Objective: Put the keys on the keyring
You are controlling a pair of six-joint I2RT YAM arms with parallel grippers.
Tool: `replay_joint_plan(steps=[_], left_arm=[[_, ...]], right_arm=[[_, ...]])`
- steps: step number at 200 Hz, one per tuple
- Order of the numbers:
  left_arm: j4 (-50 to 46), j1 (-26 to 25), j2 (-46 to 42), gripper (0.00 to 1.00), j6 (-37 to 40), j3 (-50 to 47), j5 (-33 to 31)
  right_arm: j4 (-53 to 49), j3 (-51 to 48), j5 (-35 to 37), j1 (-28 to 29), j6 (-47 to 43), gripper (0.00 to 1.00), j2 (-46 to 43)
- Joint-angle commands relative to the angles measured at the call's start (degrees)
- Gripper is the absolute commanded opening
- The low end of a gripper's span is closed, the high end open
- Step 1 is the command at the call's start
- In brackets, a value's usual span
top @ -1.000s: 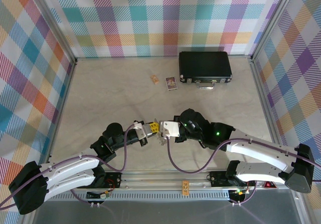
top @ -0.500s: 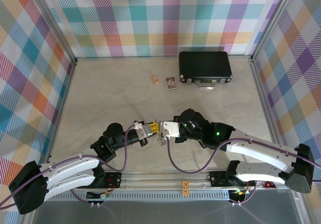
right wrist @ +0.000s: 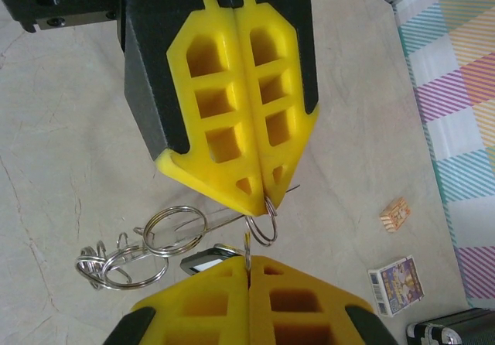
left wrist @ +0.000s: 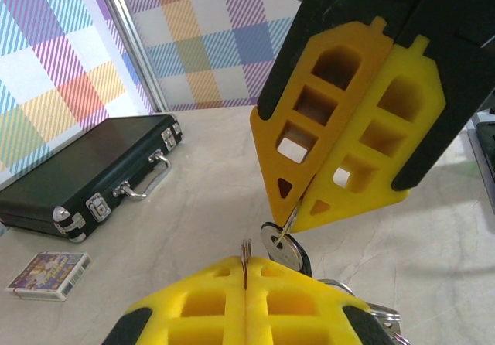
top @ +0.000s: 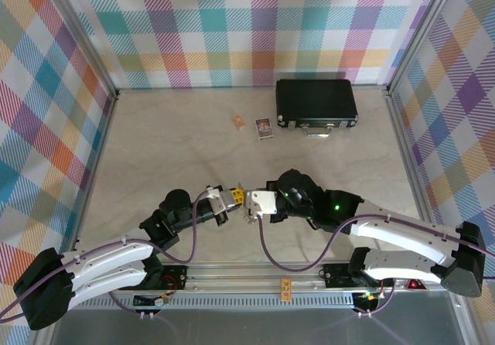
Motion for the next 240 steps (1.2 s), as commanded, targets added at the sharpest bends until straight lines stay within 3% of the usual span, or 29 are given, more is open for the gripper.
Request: replay_joint_plan(steps=[1, 56, 184, 240], left_arm=[[3.21, -0.75, -1.03, 0.0, -0.7, 0.45, -0.19], [3.71, -0.71, -0.97, 0.0, -0.37, 0.19, 0.16], [3.36, -0.72, -0.94, 0.0, -0.68, 0.54, 0.6], [3.17, -0.73, -1.12, 0.0, -0.76, 0.54, 0.78]], right_arm=[[-0.31, -0.41, 0.92, 0.26, -0.09, 0.0, 0.52], [5.72, -3.07, 0.53, -1.1, 1.77, 0.0, -2.59], [3.63, -1.11, -2.59, -2.11, 1.83, 0.0, -0.52], [4.79, -0.93, -0.43, -2.11, 3.06, 0.0, -0.53]])
